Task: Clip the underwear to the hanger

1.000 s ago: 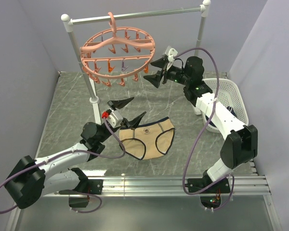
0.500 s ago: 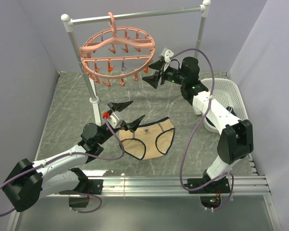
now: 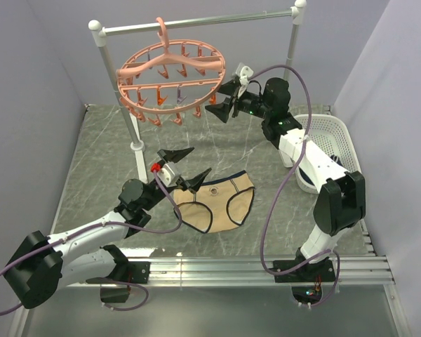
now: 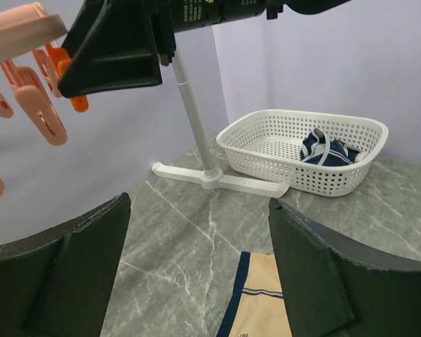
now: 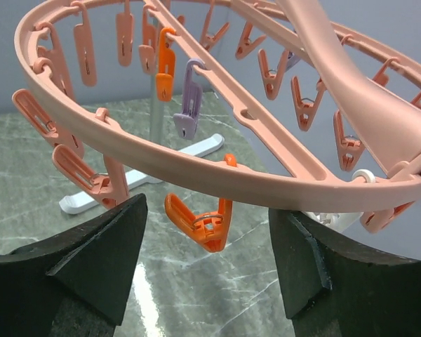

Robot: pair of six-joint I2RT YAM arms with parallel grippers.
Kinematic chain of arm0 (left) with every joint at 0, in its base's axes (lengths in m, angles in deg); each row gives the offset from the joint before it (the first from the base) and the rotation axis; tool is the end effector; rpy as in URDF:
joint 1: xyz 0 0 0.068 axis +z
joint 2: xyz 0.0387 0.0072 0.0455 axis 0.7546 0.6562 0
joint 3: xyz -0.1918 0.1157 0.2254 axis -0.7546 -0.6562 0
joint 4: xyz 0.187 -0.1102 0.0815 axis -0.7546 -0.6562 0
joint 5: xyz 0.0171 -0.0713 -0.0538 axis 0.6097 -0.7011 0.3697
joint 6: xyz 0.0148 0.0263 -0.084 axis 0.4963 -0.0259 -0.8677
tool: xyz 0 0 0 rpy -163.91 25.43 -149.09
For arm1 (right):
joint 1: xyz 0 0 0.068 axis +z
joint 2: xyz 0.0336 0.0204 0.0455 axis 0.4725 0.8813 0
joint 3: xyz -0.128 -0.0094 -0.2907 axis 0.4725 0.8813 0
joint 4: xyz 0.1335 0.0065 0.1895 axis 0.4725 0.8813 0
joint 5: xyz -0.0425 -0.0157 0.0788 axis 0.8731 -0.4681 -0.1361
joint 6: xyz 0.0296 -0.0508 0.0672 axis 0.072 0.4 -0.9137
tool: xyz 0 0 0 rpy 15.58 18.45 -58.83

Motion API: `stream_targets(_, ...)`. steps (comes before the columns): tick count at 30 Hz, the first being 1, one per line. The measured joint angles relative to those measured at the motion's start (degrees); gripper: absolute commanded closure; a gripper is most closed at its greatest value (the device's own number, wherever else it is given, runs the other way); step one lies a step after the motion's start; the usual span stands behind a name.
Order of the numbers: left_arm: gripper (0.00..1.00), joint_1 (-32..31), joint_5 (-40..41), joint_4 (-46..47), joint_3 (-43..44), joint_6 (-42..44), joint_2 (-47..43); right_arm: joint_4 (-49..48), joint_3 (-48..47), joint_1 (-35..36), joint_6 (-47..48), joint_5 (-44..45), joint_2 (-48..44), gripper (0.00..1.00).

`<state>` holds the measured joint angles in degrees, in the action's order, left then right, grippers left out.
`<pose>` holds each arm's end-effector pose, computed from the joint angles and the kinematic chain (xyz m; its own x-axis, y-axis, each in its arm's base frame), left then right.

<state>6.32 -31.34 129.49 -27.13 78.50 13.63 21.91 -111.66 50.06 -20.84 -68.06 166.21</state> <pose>0.1504 -0.1581 0.3633 0.3421 -0.1682 -0.9245 0.7579 0.6310 0.1656 0.3558 0.2037 0.4512 0.2624 -0.0361 -0.9643 -0.8851 0.3891 -0.2554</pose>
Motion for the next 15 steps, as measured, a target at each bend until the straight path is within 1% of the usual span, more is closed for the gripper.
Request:
stream_targets(3,0.15,0.0,0.1,-0.3,0.0,0.0,0.0,-0.2,-0.7,0.0,-0.4,0.0,0.2,0.24)
stream_targets(7,0.15,0.0,0.3,-0.4,0.0,0.0,0.5,-0.2,-0.8,0.0,-0.5,0.0,0.2,0.28)
stream_targets(13,0.15,0.2,0.4,-0.3,0.0,-0.1,0.7,-0.7,-0.8,0.0,-2.0,-0.1,0.2,0.41)
stream_targets(14,0.15,0.2,0.4,-0.4,0.0,-0.1,0.7,-0.8,-0.8,0.0,-2.6,-0.2,0.2,0.47)
stream_targets(15,0.15,0.3,0.4,-0.4,0.0,-0.2,0.7,-0.9,-0.8,0.0,-3.1,-0.2,0.2,0.49)
